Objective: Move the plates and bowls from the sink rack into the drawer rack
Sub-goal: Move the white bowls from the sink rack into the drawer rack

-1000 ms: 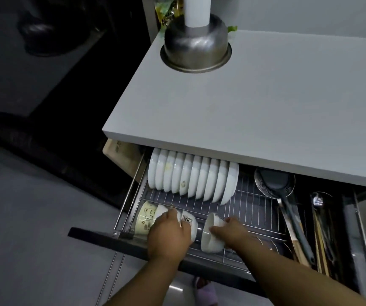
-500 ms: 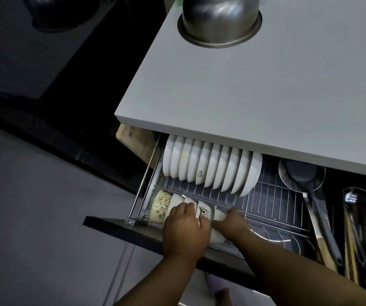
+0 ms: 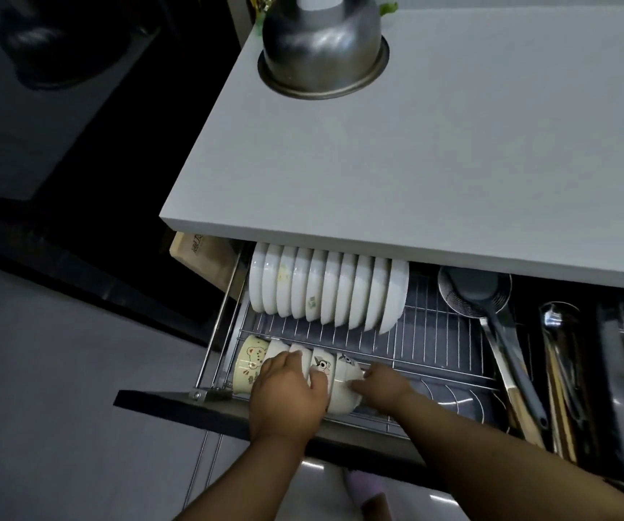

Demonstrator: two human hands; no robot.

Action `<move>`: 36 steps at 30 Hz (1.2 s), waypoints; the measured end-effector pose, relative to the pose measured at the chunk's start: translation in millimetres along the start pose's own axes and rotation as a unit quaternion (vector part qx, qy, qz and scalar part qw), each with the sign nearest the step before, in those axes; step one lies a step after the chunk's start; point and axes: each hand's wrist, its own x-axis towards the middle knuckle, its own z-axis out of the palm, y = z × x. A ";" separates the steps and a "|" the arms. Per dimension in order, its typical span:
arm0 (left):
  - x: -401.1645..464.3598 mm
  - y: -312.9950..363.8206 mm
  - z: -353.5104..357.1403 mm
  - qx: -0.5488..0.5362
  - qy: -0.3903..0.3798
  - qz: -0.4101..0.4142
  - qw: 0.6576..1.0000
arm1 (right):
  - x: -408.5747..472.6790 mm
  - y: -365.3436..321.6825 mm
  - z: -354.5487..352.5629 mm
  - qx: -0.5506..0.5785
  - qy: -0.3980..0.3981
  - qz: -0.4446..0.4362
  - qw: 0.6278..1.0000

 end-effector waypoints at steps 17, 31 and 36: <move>-9.7 98.7 20.4 0.024 -0.166 0.105 0.980 | -130.3 169.1 -147.9 0.291 0.218 0.004 0.931; -155.7 382.3 87.1 -0.052 -0.209 0.376 0.901 | -283.4 377.8 -208.4 0.565 0.435 0.016 0.702; -206.9 454.7 120.4 -0.050 -0.221 0.436 0.871 | -315.3 455.3 -222.3 0.578 0.469 0.037 0.667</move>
